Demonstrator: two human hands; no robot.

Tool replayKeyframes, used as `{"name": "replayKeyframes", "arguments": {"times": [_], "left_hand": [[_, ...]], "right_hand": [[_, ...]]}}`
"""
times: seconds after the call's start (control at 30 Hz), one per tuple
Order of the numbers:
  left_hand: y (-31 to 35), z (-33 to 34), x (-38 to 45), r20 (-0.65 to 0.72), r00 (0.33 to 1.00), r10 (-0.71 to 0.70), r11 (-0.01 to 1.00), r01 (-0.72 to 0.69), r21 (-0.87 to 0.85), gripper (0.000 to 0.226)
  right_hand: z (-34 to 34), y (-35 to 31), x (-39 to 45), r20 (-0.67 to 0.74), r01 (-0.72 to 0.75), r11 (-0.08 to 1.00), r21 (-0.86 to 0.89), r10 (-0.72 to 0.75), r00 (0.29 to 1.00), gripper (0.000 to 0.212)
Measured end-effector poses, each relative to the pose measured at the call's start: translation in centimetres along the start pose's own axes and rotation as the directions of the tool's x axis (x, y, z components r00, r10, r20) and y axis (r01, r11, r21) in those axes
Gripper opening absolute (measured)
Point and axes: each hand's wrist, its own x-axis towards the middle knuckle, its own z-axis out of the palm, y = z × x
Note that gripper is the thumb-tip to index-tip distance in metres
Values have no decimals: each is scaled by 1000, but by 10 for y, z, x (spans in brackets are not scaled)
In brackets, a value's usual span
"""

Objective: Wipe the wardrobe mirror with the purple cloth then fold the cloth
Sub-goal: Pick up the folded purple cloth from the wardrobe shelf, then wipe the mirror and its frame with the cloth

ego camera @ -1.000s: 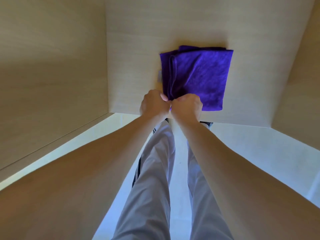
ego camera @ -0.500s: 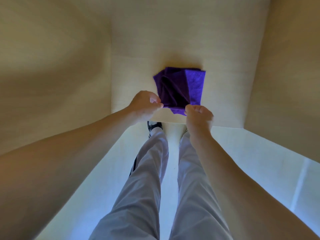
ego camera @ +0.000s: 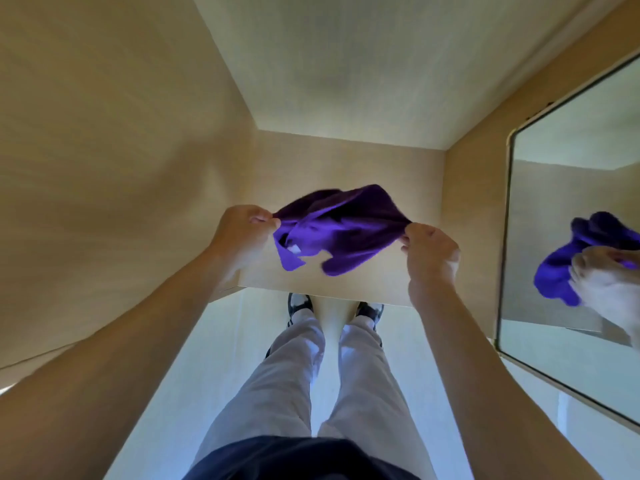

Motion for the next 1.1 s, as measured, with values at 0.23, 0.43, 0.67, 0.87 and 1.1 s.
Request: {"name": "replayKeyframes", "arguments": {"times": [0.23,0.43,0.67,0.87,1.1], "left_hand": [[-6,-58,-40,-197,980,-36,996,19,-90,23],[18,-41,-50,-226,974,-21,999,28,25,21],[76,12,-77,216,932,292,950,-309,49,51],[108,36,-99,279,888,366,926,-377,-16,44],[176,30,-139,302,715,631,775,-558,-297,36]], "right_hand": [[-21,-51,-20,-17,145,989,-29,-146,989,6],[-21,-89,-46,86,316,948,-45,-311,946,16],[-15,-118,-83,322,379,919,-109,-328,888,16],[-43,-163,-112,413,435,899,-46,-380,828,28],[-93,-214,-148,385,565,820,96,-554,738,14]]}}
